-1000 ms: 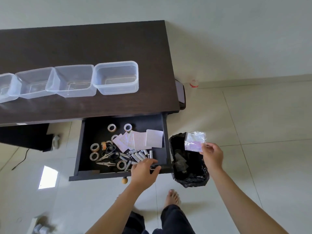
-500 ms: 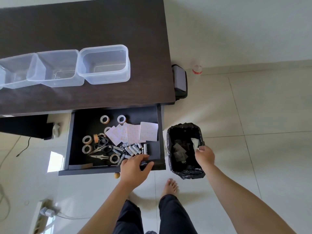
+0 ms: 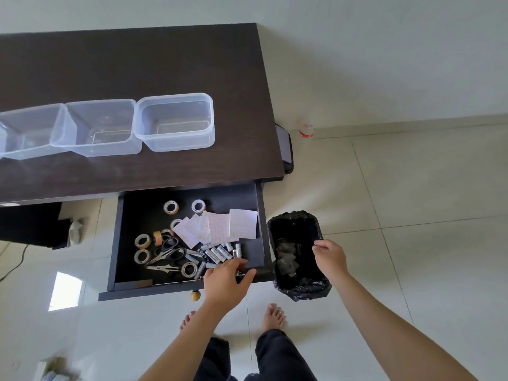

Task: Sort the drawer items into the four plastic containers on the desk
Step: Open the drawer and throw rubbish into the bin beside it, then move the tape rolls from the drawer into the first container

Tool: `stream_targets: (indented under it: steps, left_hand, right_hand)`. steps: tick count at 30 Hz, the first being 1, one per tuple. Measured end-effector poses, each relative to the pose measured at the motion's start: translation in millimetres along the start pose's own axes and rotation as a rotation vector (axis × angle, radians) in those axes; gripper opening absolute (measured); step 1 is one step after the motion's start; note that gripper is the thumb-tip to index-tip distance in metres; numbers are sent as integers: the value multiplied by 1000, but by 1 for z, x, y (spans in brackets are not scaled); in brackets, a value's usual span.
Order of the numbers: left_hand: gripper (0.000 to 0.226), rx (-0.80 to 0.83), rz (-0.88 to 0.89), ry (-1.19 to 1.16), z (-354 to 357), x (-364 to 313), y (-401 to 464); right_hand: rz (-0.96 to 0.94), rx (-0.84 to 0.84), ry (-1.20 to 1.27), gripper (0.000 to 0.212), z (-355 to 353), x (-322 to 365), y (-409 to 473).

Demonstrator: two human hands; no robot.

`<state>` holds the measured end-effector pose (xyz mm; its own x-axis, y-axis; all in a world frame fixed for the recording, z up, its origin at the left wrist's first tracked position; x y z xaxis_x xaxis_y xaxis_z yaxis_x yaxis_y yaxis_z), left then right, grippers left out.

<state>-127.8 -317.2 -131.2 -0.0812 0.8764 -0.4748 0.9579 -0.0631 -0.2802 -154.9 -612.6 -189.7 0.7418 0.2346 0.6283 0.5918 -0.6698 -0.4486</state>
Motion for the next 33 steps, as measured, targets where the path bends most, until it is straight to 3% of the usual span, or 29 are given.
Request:
stream_targets:
  steps: [5,12,23,28,33]
  left_hand:
    - [35,72,22,-203,-8,4,-4]
    - [29,53,9,-212,-56,70,-7]
    - [31,-43,-44,-228,-144,180,13]
    - [37,-79,-5,-181,-154,182,37]
    - [47,-7,15,-139,-141,170,70]
  right_hand:
    - [-182,-30,48,18,11,50,-47]
    - [-488,-125,105,13,42,132,-130]
    - [-540,125,-34,12,173,171,-223]
    - [-563,217,-68,17,212,189,-241]
    - [-567,253,-138,20,240,208,-225]
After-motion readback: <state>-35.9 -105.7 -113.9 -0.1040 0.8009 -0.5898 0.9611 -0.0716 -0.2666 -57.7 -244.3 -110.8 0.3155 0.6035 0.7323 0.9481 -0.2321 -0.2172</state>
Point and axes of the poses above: each hand's wrist, its own y-axis towards the middle knuckle, its own z-axis out of the palm, x = y × z, the point moved 10 cm from there along y, towards the middle knuckle, and after that the axes turned 12 degrees about -x, right-handed, at the moved point
